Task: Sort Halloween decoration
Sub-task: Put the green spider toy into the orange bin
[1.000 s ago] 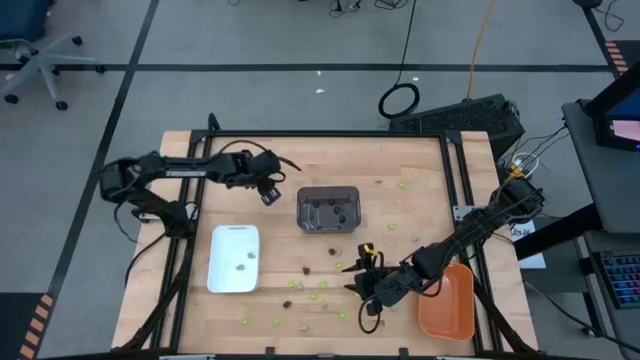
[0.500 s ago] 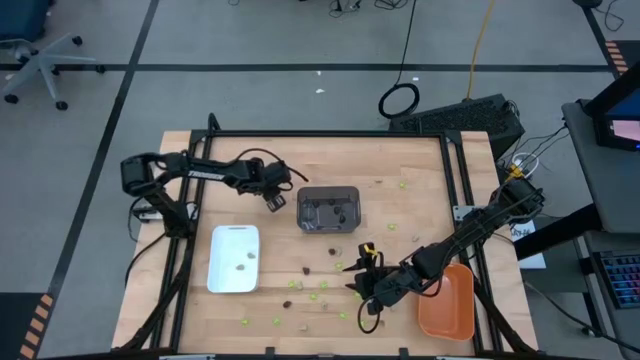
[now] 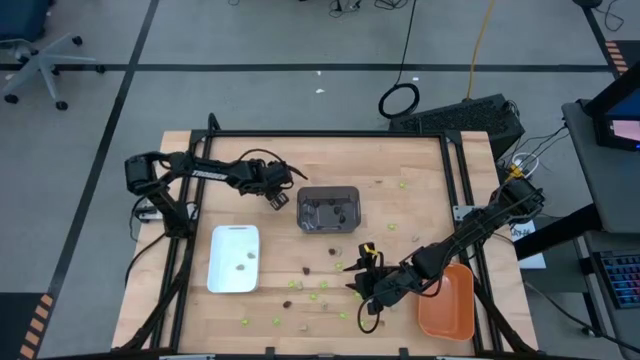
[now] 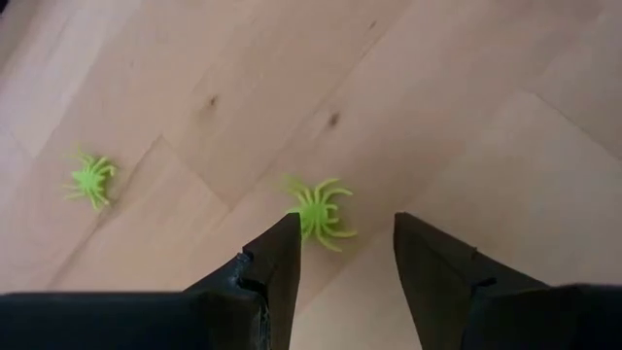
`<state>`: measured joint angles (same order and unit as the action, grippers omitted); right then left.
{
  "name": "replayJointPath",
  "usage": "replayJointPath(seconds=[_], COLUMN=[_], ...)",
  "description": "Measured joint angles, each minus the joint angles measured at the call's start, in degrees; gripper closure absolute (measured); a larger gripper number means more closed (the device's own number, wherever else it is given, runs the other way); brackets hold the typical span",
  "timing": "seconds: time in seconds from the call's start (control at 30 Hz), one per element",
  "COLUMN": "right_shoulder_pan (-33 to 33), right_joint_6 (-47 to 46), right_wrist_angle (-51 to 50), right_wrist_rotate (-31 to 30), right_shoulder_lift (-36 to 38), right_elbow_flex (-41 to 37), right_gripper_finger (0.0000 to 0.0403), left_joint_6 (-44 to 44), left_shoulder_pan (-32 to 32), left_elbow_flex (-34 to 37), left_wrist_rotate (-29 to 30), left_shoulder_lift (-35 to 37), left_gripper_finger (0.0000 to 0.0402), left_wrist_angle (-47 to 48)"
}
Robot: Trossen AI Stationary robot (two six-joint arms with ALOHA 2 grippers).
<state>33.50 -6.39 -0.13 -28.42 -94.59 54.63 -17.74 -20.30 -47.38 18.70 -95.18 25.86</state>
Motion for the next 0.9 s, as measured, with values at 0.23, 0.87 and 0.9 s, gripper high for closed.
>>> replayJointPath(seconds=[0.23, 0.87, 0.9], right_shoulder_pan=[0.0, 0.0, 0.0], right_joint_6=[0.0, 0.0, 0.0], right_wrist_angle=[0.0, 0.0, -0.1], right_wrist_rotate=[0.0, 0.0, 0.0], right_shoulder_lift=[0.0, 0.0, 0.0], right_elbow_flex=[0.0, 0.0, 0.0], right_gripper_finger=[0.0229, 0.0229, 0.0229], left_joint_6=[-1.0, 0.3, 0.5], left_shoulder_pan=[-0.3, -0.5, -0.4], left_elbow_flex=[-0.3, 0.0, 0.1], left_wrist_rotate=[0.0, -2.2, -3.0], left_shoulder_lift=[-1.3, -0.5, 0.1], left_gripper_finger=[0.0242, 0.0398, 0.04], left_wrist_angle=[-0.7, 0.9, 1.6])
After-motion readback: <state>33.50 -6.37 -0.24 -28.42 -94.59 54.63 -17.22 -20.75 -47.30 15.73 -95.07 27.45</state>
